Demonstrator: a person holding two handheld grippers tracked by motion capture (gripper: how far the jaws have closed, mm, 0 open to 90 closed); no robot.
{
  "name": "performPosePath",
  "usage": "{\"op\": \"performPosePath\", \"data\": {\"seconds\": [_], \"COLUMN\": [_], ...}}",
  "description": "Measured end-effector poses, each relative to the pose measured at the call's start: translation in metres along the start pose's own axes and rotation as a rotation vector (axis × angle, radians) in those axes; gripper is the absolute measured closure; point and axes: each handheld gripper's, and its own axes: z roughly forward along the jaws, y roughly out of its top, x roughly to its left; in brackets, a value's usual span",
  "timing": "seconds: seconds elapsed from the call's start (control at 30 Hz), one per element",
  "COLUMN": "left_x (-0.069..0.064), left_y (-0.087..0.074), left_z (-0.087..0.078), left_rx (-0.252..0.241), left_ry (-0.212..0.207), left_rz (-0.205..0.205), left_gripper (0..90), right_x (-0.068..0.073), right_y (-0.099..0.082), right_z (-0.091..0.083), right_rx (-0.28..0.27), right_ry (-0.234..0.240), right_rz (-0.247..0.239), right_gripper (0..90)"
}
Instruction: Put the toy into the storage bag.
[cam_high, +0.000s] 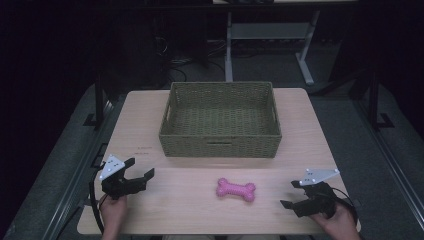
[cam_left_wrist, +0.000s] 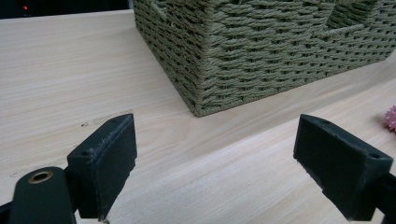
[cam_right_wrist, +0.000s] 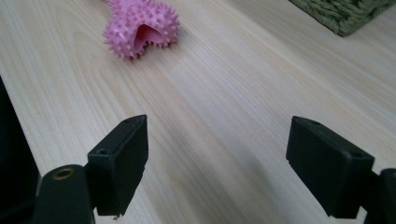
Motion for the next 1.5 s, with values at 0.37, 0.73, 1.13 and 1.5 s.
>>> {"op": "performPosePath", "data": {"seconds": [0.37,0.73,1.13,1.5], "left_x": [-0.001,0.0,0.0,-0.001], "left_y": [0.0,-0.001,-0.001,-0.001], "left_z": [-0.002,-0.005,-0.005,-0.005], "left_rx": [-0.004,-0.01,-0.01,-0.01], "left_ry": [0.003,0.01,0.01,0.007], "left_rz": [0.003,0.002,0.001,0.004], "left_gripper": [12.8,12.8,12.8,12.8], "right_x": [0.003,0.01,0.015,0.02], "right_y": [0.015,0.031,0.05,0.064], "right_z": [-0.004,0.002,0.009,0.015], "right_rx": [-0.003,0.014,0.04,0.073], "right_ry": [0.019,0.049,0.087,0.117], "right_rz": [-0.034,-0.077,-0.126,-0.157], "right_gripper": [20.4,20.3,20.2,20.1]}}
